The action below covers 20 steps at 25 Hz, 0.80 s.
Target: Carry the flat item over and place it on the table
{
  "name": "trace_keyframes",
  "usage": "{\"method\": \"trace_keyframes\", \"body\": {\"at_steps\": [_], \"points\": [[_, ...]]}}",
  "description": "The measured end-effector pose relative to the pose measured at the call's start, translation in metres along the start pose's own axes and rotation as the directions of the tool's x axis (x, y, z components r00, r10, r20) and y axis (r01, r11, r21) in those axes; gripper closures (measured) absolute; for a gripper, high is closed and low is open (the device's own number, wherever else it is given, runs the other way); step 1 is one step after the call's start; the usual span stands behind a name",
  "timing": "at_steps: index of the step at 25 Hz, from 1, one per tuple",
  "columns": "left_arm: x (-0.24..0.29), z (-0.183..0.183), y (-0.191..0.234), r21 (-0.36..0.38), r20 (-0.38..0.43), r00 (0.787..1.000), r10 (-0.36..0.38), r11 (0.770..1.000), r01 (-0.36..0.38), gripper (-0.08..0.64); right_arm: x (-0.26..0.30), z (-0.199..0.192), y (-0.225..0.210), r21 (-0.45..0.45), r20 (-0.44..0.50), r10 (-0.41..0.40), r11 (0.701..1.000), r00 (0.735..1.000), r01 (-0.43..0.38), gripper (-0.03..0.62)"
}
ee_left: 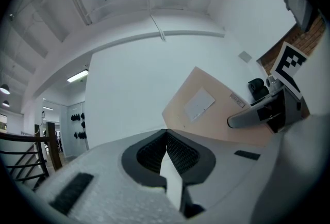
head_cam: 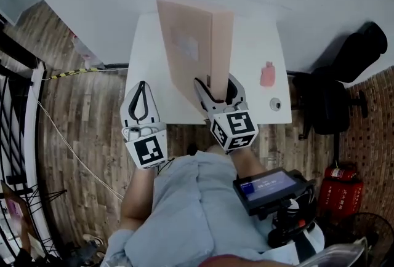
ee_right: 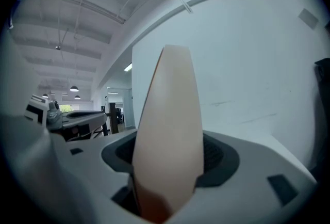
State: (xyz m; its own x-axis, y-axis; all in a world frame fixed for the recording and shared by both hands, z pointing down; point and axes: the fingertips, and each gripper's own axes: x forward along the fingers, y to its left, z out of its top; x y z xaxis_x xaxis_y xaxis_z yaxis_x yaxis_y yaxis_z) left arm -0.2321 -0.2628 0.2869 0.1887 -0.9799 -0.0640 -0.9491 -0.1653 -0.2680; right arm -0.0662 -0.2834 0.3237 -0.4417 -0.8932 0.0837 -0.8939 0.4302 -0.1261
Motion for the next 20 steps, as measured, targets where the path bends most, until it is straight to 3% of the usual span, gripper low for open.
{"method": "trace_keyframes", "body": {"at_steps": [10, 20], "points": [[0.033, -0.012, -0.02, 0.004, -0.04, 0.999, -0.031, 1.0, 0.031, 0.551, 0.017, -0.006, -0.025, 0.022, -0.037, -0.001, 1.0, 0.999, 0.001, 0.301], [0.056, -0.044, -0.026, 0.025, -0.166, 0.986, -0.018, 0.999, 0.022, 0.551, 0.043, -0.043, -0.038, 0.182, -0.15, 0.084, 0.982, 0.985, -0.056, 0.301]]}}
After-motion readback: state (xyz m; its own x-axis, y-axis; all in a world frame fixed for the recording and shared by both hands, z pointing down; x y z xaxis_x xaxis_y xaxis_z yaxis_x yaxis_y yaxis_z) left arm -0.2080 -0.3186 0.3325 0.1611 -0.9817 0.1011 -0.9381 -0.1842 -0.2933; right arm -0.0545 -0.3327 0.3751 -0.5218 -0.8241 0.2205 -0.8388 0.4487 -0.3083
